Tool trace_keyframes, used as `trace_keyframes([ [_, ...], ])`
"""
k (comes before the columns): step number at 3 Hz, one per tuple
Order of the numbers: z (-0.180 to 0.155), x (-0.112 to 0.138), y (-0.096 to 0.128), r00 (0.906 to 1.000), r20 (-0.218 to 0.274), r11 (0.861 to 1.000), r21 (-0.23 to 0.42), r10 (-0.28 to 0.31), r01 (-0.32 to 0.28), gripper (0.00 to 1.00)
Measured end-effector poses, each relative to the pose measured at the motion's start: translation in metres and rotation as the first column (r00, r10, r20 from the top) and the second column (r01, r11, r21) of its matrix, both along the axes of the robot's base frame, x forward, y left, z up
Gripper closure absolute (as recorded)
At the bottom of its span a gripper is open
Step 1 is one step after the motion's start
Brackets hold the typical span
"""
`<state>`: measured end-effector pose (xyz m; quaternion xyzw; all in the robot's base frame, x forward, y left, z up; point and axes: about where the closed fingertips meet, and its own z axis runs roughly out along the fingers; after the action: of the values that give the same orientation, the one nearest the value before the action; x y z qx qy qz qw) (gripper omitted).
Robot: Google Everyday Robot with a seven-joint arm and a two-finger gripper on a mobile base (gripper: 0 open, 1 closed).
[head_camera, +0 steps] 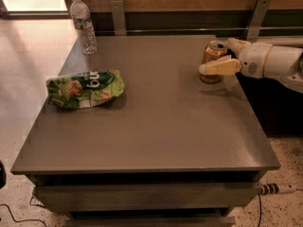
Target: Move orange can near water bottle
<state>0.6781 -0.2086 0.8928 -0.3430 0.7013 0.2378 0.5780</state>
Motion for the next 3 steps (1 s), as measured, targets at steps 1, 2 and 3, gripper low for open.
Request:
trace_keyframes([
  [1, 0.0006, -0.0003, 0.0034, 1.0000, 0.000, 1.000, -0.002, 0.008, -0.008, 0.37],
  [2, 0.0003, 0.0002, 0.0060, 0.9999, 0.000, 1.000, -0.001, 0.012, -0.012, 0.61],
  [3, -0.0001, 0.0008, 0.0099, 0.9998, -0.001, 1.000, 0.000, 0.018, -0.018, 0.90],
])
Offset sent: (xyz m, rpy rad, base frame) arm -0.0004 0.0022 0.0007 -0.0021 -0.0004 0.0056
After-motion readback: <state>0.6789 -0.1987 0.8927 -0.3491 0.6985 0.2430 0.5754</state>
